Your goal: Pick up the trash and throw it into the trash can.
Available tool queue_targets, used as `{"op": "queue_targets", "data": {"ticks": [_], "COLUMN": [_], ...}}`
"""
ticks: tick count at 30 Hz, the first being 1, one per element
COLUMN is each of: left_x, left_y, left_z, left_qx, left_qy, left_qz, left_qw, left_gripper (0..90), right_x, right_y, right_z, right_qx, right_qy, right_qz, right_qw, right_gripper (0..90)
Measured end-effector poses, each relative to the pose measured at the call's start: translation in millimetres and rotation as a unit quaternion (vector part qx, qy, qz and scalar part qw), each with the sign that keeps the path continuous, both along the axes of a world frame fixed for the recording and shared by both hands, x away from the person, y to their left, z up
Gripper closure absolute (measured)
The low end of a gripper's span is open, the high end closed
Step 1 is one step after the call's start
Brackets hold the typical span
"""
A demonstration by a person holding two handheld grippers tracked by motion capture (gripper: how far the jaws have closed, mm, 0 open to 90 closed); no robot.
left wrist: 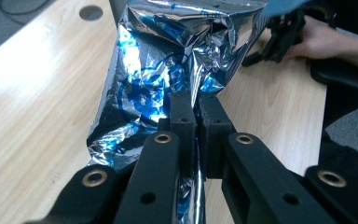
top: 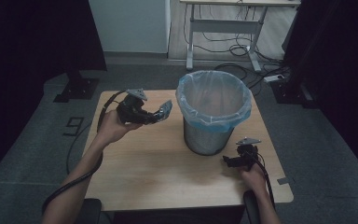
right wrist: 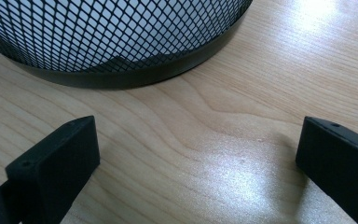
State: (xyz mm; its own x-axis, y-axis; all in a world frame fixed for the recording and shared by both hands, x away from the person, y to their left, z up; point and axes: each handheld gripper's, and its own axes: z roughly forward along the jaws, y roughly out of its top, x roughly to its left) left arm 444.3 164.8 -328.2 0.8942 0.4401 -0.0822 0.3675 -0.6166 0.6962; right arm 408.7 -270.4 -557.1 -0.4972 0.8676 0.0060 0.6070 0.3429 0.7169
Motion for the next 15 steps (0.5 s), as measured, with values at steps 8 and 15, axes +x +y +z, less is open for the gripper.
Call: {"op": "queue_targets", "data": {"ticks": [8, 15], "left_x": [7.7, 13.3], "left_y": [-11.0, -28.7], "left_z": [37.3, 57.7], "left_qx": [-0.018, -0.021], "left_qy": [-0.013, -0.024], "left_qz": [-0.007, -0.015], "left_qw": [0.9997, 0.9994], "left_gripper": [85.8, 85.8], "right_x": [0.0, 0.0], "right_y": [0.0, 0.0], "right_z": [0.0, 0.1], "right_qx": [0.000, 0.000], "right_qy": [0.000, 0.000], "right_qz": [0.000, 0.000], "right_qw": [1.0000, 1.0000], "right_gripper": [0.0, 0.0]}}
